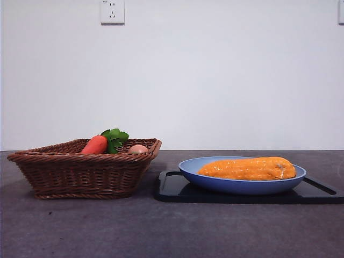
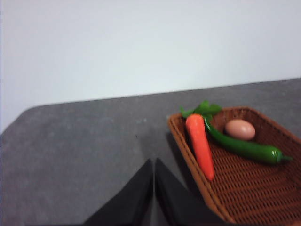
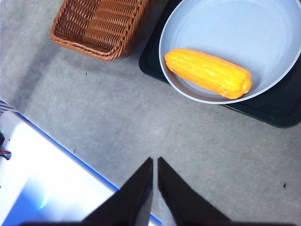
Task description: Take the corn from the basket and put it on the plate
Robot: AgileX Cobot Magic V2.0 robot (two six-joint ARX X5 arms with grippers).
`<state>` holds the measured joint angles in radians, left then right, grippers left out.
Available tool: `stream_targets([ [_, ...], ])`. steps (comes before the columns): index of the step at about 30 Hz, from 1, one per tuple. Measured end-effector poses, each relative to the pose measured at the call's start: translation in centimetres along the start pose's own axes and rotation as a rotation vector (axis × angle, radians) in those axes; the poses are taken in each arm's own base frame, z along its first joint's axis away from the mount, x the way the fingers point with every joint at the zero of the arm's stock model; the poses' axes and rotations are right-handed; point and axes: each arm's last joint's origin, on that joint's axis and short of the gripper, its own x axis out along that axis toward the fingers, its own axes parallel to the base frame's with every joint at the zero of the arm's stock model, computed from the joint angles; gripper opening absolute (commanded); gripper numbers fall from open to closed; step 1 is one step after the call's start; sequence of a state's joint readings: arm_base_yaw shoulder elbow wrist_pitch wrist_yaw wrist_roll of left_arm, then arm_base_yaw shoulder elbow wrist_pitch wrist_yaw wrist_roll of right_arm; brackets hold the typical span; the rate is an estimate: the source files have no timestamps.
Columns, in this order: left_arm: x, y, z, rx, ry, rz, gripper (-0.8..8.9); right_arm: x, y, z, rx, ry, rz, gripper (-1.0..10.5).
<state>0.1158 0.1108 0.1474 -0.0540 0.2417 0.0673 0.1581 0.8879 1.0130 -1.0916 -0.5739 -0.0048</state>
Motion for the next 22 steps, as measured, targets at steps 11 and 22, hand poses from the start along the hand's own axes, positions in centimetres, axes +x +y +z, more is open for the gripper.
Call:
stream_targets([
  [11, -0.1, -0.2, -3.6, -0.037, 0.073, 0.003, 0.07, 0.0, 0.0, 0.0, 0.0, 0.0, 0.0, 0.0],
  [22, -0.1, -0.3, -4.2, -0.06, 0.121, 0.002, 0.07, 0.0, 0.0, 0.0, 0.0, 0.0, 0.0, 0.0],
])
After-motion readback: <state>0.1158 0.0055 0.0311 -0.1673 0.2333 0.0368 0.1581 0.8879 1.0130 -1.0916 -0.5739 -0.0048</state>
